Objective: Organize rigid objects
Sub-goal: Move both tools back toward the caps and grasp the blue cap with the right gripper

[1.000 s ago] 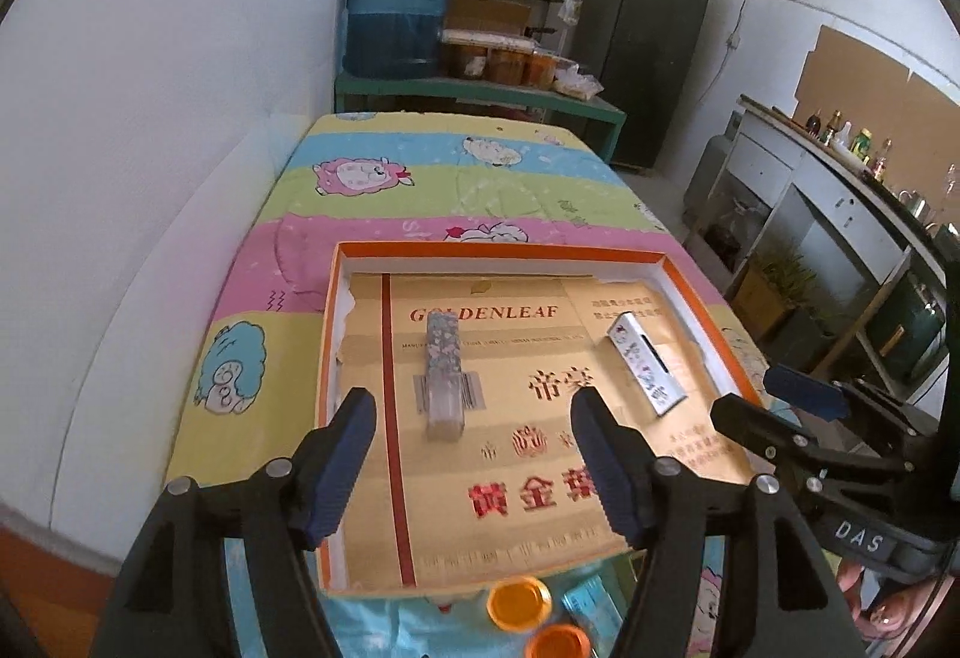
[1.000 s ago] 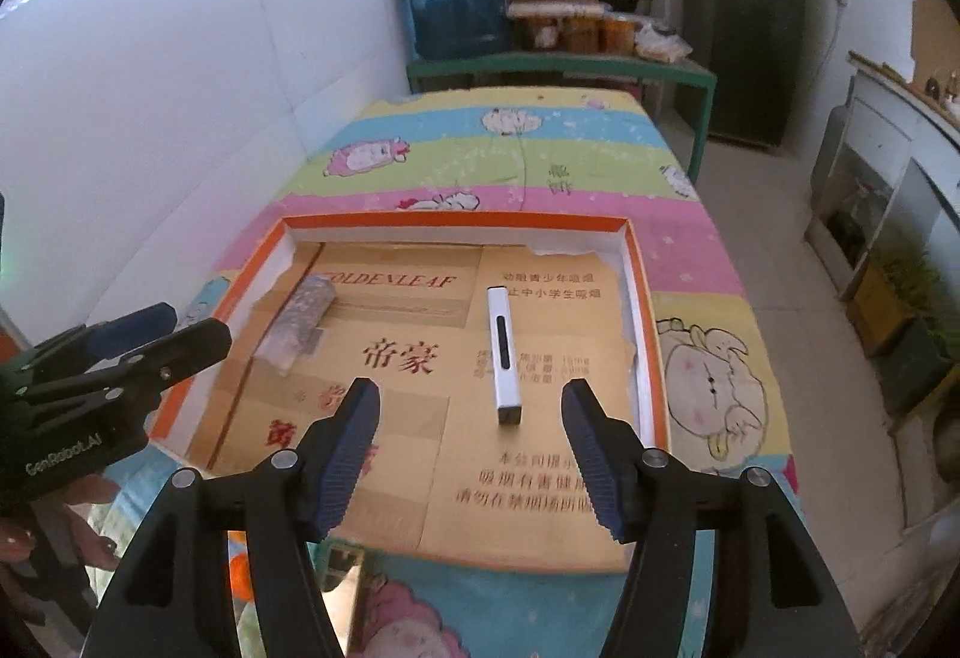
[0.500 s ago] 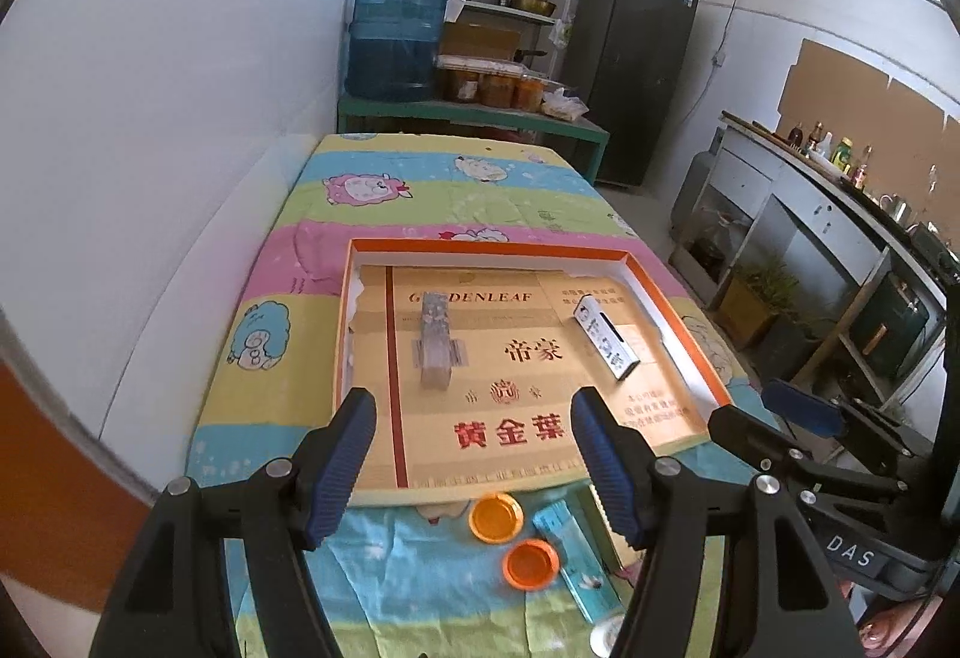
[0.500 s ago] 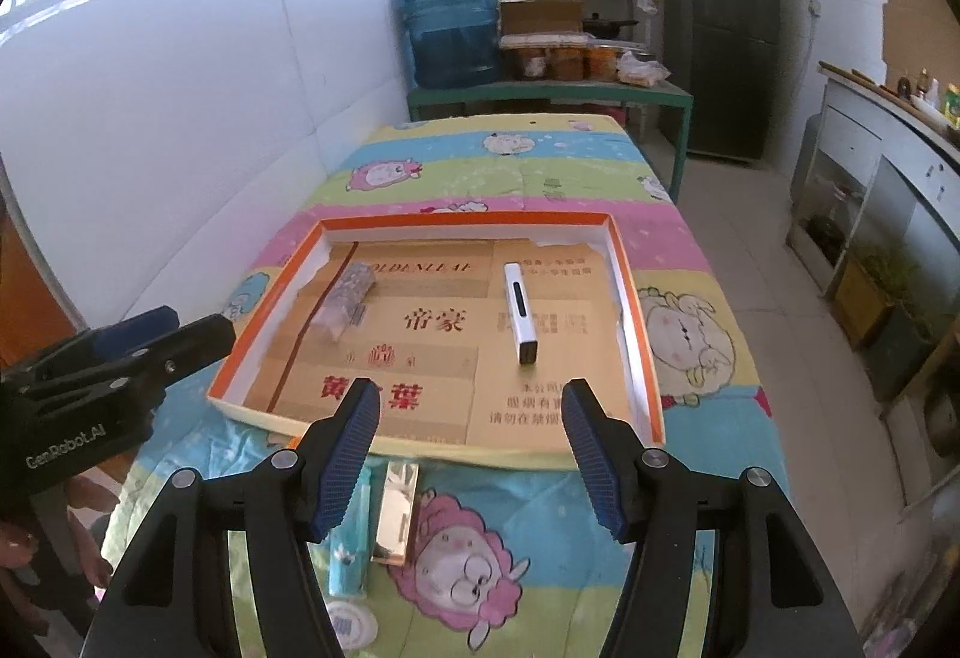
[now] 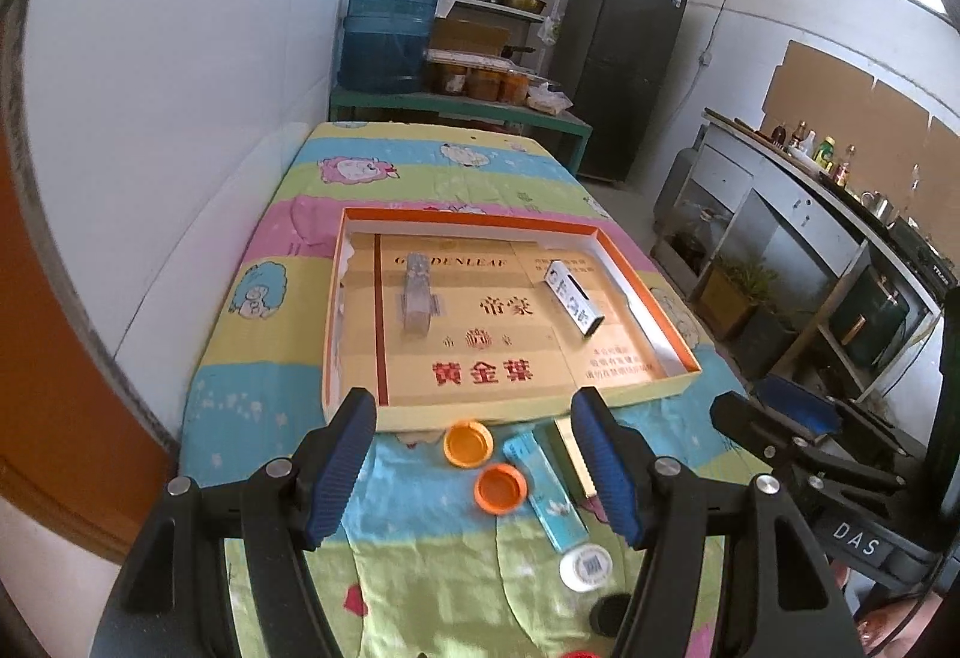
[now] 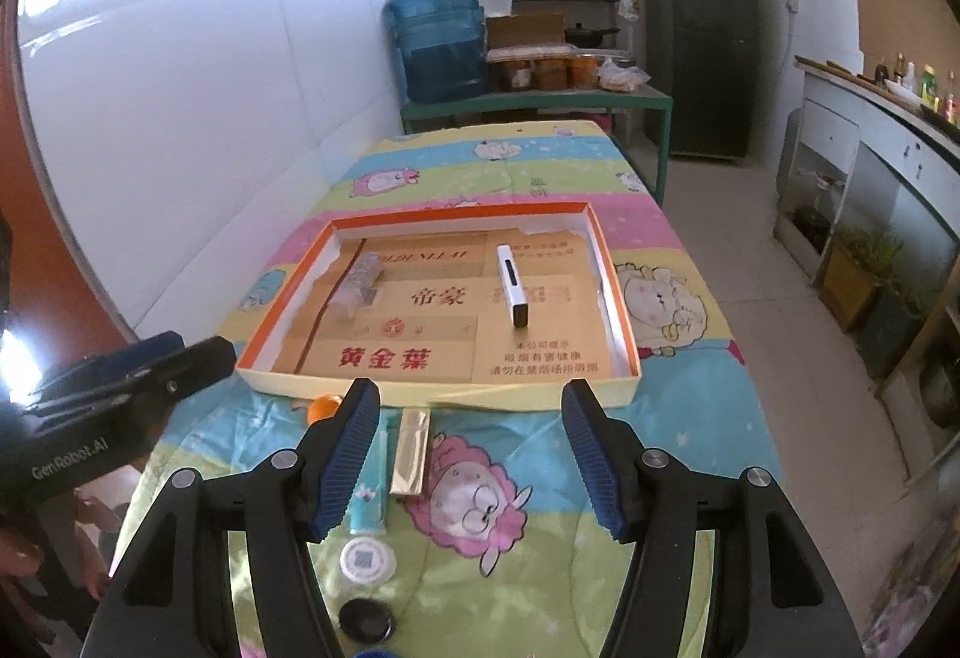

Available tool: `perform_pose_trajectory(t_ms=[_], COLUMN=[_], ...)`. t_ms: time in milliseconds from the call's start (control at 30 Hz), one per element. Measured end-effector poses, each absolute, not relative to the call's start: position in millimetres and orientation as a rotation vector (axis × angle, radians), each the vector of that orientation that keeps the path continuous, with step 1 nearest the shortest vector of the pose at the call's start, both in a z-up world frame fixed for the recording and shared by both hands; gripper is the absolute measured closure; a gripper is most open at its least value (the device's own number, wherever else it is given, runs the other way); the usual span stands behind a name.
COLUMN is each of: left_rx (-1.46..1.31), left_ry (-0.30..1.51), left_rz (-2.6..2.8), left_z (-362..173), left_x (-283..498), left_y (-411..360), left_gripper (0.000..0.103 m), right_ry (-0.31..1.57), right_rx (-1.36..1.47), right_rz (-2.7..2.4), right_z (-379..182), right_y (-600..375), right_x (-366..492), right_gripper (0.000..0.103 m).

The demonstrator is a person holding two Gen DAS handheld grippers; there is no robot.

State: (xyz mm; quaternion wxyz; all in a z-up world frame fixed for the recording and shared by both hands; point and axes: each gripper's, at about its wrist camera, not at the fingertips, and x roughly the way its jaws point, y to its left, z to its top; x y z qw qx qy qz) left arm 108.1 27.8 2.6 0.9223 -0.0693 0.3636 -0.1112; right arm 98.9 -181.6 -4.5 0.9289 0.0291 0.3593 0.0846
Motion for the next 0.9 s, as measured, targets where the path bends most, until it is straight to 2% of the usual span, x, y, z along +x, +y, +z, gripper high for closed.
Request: perform_pose_trajectory(t_ms=[367,900], left_rx=[-0.092,-0.107], left_ry=[0.777,0.725], left_rz=[-0.21,-0.179], left_z=[-13,-16], left_x=[75,34], left_y=[23,29], left_gripper=[0.036,0.036], right_ry=[0.762,0.76], right_rx=[0.034,0.032], right_rz=[0.163,0.143], right_z=[-17,-23], right_y=[-172,-174], right_x=[71,28], right_gripper=[0.038,0.038])
